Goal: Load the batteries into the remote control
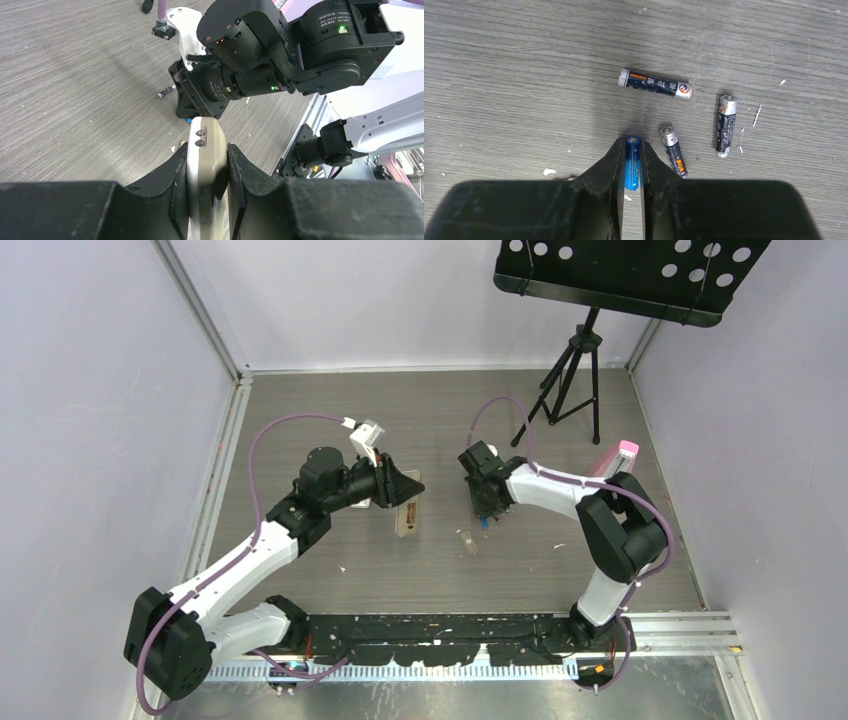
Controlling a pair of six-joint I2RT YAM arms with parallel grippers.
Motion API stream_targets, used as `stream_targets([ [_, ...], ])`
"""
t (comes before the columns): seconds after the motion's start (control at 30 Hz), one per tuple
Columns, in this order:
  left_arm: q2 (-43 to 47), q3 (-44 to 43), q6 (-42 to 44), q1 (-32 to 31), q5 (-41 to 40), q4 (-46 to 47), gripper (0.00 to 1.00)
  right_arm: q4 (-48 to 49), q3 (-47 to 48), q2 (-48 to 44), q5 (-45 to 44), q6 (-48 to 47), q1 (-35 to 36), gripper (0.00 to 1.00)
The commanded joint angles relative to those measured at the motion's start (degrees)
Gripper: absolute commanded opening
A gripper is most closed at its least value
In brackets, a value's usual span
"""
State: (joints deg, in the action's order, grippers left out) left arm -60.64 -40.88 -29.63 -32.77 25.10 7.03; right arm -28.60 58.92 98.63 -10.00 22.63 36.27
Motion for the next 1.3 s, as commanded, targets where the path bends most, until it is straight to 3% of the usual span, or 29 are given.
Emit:
stream_targets([
  [0.0, 0.54, -0.88, -1.18, -0.01, -1.00, 2.84, 0.00, 4.02, -1.61, -5.00, -2.54, -0.30, 1.49, 0.10],
  [0.27, -1.14, -0.67, -5.81, 0.06, -5.61, 4.98, 0.00, 20.81, -11.36, -26.07, -2.50, -1.97, 8.57, 0.09],
  [0.6, -3.28, -1.57, -12.81, 0.09, -9.40, 6.26, 0.00, 31.20, -16.26, -40.64, -1.53, 0.13, 13.49, 0.08],
  [0.83, -4.21, -2.58, -21.87, 0.15, -8.06, 8.66, 0.00, 37.47, -16.12, -41.86, -1.97, 4.17, 18.12, 0.08],
  [1.27, -2.33, -3.69, -25.79, 0.16, -5.19, 4.79, 0.00, 48.30, -17.22, -35.89, -10.04, -1.24, 25.52, 0.08],
])
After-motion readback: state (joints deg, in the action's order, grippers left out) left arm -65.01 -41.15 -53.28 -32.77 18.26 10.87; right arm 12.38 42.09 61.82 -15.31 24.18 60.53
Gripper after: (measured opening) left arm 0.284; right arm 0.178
